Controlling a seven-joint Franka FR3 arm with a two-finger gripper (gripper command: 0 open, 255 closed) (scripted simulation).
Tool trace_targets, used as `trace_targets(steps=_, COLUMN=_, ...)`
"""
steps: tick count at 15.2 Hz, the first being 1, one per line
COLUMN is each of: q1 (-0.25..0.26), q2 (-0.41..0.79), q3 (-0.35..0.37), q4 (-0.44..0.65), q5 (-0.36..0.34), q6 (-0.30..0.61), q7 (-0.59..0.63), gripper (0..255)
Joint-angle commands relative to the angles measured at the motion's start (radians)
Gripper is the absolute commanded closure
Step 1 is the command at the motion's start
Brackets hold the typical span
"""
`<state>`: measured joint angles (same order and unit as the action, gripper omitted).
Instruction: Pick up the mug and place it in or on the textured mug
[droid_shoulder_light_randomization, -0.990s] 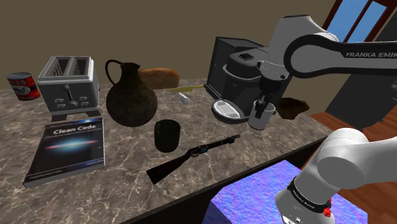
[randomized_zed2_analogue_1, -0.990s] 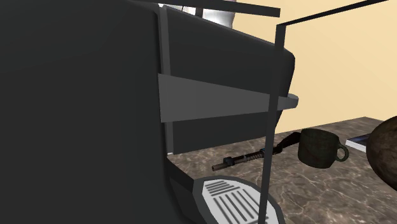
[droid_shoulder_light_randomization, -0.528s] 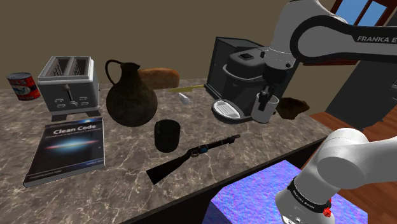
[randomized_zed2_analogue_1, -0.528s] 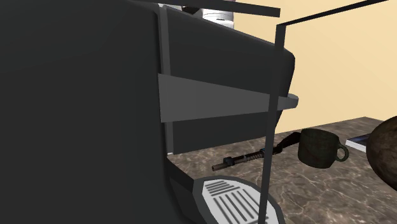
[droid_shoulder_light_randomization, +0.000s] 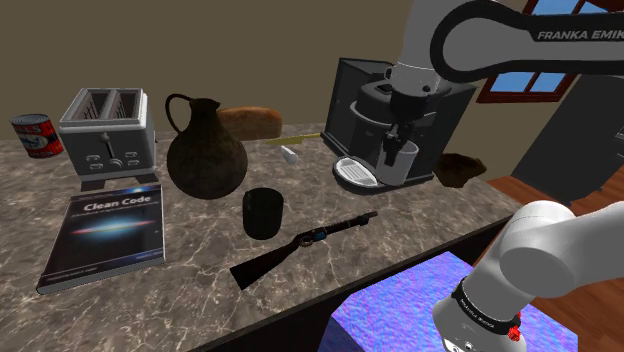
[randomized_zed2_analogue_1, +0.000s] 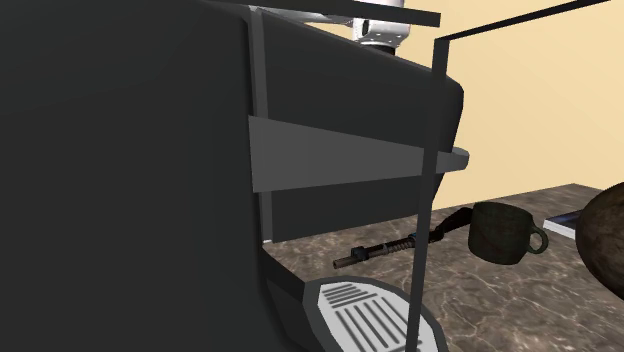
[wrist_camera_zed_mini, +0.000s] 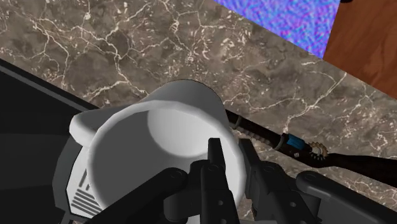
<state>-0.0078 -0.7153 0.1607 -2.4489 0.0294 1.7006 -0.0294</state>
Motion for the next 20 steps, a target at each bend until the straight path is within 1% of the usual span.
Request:
trace_targets(steps=1, q1=0.008, q2=0.067, q3=0.039, q4=0.057, q5=0.018, q6=0.01, q7=0.043, gripper=255)
trace_targets(steps=6, q1=0.015, q2=0.236, q3=0.122, q4=0.207, q5=0.032, q6=0.029, q7=0.138, gripper=255)
trace_targets(steps=11, q1=0.019, q2=0.415, q3=0.2, q4=0.383, q5=0.012, q6=0.028, q7=0.24, gripper=255)
trace_targets(steps=16, q1=0.034, q2=0.61, q3=0.271, q4=0.591, q5=-0.043, q6=0.0, q7=0.349, gripper=255)
trace_targets(steps=20, q1=0.068, q2=0.783, q3=0.316, q4=0.789, q5=-0.113, q6=-0.047, q7=0.439, gripper=255)
